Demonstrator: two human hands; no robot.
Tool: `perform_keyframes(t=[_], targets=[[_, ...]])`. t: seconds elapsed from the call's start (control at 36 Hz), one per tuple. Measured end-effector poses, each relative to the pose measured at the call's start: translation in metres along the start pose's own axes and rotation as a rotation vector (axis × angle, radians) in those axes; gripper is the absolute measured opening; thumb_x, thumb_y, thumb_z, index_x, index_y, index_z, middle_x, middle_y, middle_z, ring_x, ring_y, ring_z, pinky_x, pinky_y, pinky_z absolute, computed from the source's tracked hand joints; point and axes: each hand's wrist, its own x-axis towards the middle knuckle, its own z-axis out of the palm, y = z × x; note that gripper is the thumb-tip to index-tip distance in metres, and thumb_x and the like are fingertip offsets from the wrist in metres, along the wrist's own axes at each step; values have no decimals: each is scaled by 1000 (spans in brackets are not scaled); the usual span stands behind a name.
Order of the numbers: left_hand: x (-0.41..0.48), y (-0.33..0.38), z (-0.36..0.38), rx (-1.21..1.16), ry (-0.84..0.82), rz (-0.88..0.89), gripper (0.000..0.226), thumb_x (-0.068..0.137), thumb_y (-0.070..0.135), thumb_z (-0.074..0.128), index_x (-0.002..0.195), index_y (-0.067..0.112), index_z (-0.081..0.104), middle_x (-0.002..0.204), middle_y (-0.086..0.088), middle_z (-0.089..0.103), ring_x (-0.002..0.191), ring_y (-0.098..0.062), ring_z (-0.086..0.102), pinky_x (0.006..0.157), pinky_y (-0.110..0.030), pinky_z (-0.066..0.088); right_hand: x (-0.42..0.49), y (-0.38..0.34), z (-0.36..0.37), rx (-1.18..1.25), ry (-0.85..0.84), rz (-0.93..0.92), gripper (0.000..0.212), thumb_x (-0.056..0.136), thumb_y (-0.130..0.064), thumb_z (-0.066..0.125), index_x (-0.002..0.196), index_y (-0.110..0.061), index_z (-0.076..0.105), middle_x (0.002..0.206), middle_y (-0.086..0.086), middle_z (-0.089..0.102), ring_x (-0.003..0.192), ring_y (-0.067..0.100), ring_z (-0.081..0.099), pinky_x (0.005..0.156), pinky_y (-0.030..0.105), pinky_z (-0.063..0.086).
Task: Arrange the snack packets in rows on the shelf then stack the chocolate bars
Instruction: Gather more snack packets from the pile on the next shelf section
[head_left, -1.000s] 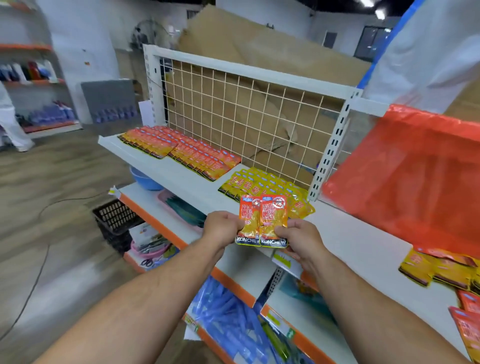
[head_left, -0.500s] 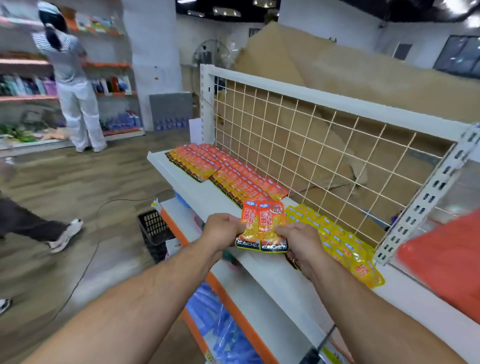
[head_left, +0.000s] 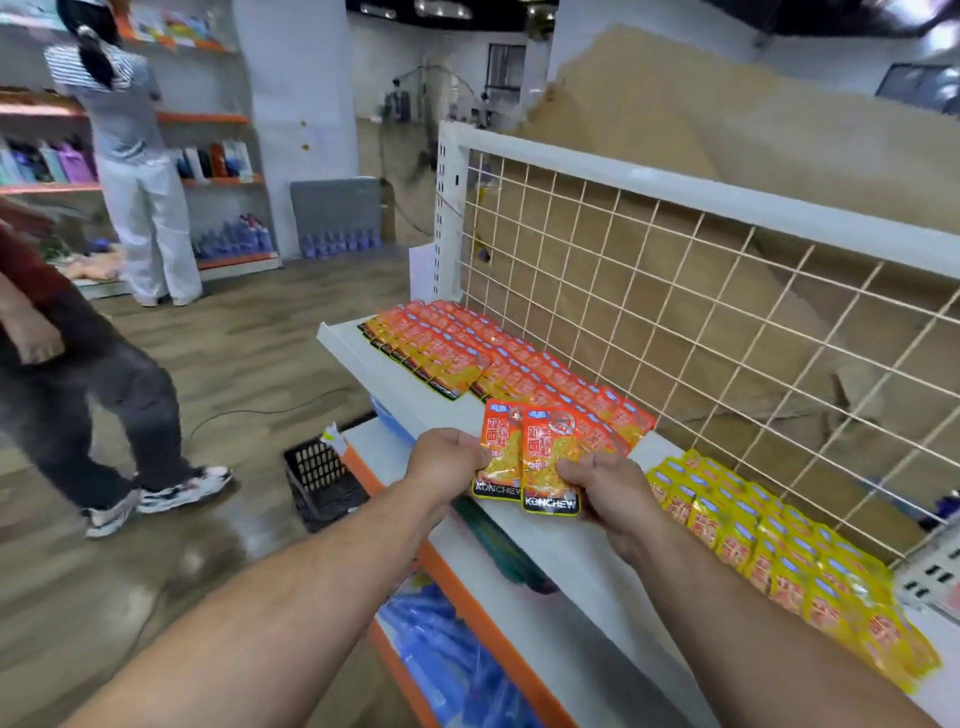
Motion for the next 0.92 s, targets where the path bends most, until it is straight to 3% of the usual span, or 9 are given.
perform_keyframes(t=[0.06,0.14,0.22,0.39,0.5,0.61,0.75,0.86,0.92], targets=[[20,4,-15,17,-23,3,17,82,1,73,71,12,65,76,-12,69,68,-25,64,68,-38,55,6,-4,19,2,13,2,30,77,-22,81,74,-20,51,78,9,44,70,23,45,62,36,34],[45,11,-37,46,-66,21,14,82,2,74,74,10,65,76,-12,67,62,-23,60,63,-30,50,19,-9,45,21,47,0,32,68,-29,84,80,-18,56,78,10,46,70,23,45,62,35,34],[66,16,-57,74,-108,31,17,85,1,71,72,10,64,67,-9,62,49,-15,55,51,-22,45,32,-11,66,43,106,9,28,78,-20,83,82,-14,56,74,10,50,62,19,45,51,27,33],[99,20,-74,107,-129,25,22,83,-2,70,68,10,61,59,-4,58,39,-10,51,39,-16,36,49,-11,90,68,146,27,27,82,-20,81,79,-16,54,75,9,48,65,19,43,55,30,32],[121,25,-74,155,-155,28,17,82,4,74,70,12,64,59,-2,56,53,-15,50,52,-21,39,65,-16,94,56,151,17,32,84,-20,78,71,-18,49,74,10,42,63,19,36,54,30,29],[151,29,-64,250,-135,61,10,60,19,68,66,14,61,64,-7,52,63,-21,47,60,-30,42,85,-21,96,46,184,21,32,82,-18,78,66,-19,50,70,9,43,58,17,37,56,29,27],[176,47,-50,306,-224,25,19,55,27,63,71,17,62,77,-5,64,76,-25,62,80,-40,59,115,-26,93,38,207,22,25,79,-20,80,73,-18,56,69,7,49,58,16,41,57,29,28],[199,52,-38,363,-234,55,16,81,13,72,73,17,58,74,-1,61,69,-20,59,71,-30,55,138,-31,92,20,205,43,31,69,-31,82,67,-23,52,66,6,47,59,17,39,59,29,28],[212,51,-33,404,-217,76,16,85,9,68,73,14,59,74,-4,62,69,-21,60,73,-33,56,147,-33,92,23,201,57,37,76,-25,80,61,-22,46,59,4,43,50,17,36,51,26,28]])
